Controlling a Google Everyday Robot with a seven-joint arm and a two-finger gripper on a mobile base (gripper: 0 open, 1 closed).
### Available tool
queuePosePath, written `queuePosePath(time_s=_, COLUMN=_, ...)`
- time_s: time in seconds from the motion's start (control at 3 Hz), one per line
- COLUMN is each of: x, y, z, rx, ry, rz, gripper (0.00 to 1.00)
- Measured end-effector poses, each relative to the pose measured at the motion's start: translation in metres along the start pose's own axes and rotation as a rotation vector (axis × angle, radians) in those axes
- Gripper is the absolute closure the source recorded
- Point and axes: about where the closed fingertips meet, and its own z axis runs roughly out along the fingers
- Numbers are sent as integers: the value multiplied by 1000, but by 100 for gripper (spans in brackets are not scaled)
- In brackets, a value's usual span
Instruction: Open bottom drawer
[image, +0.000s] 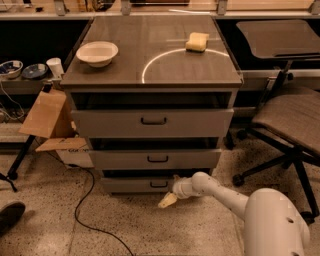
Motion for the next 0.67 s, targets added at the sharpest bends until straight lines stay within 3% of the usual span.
queuePosePath(time_s=0.67, x=-28, y=-23, z=24, rx=-3, ry=-66, rz=-27, gripper=0)
